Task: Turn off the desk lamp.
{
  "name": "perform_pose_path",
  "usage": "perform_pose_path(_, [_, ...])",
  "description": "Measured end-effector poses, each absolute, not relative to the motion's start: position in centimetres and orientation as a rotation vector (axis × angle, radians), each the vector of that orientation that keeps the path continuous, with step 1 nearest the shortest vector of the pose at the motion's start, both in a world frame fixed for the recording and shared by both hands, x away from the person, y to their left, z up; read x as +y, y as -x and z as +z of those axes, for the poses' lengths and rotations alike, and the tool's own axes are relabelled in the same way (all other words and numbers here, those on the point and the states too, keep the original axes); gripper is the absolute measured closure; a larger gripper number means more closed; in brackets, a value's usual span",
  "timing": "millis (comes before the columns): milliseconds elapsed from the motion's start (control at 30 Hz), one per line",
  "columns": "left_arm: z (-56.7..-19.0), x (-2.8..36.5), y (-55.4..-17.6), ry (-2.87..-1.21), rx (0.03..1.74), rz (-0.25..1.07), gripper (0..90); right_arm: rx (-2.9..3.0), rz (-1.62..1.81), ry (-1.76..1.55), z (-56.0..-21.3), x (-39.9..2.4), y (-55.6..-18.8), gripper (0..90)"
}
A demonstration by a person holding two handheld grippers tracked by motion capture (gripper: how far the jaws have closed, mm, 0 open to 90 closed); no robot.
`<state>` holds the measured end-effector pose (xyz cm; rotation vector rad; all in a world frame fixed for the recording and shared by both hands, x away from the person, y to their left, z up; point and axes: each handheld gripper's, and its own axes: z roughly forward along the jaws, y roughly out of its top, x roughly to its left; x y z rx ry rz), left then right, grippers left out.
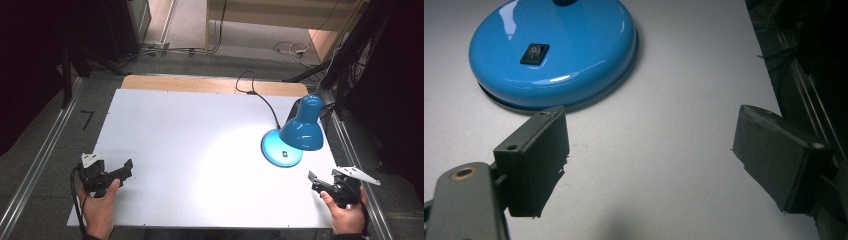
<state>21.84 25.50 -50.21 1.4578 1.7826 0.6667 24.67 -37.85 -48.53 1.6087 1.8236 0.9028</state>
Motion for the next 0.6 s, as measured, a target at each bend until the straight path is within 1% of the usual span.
perform_pose_path(600, [-50.33, 25.41, -21.95, -1.467, 1.786, 0.662, 2.3, 1.844, 0.936, -1.617, -48.76, -37.17, -25.00, 13.4])
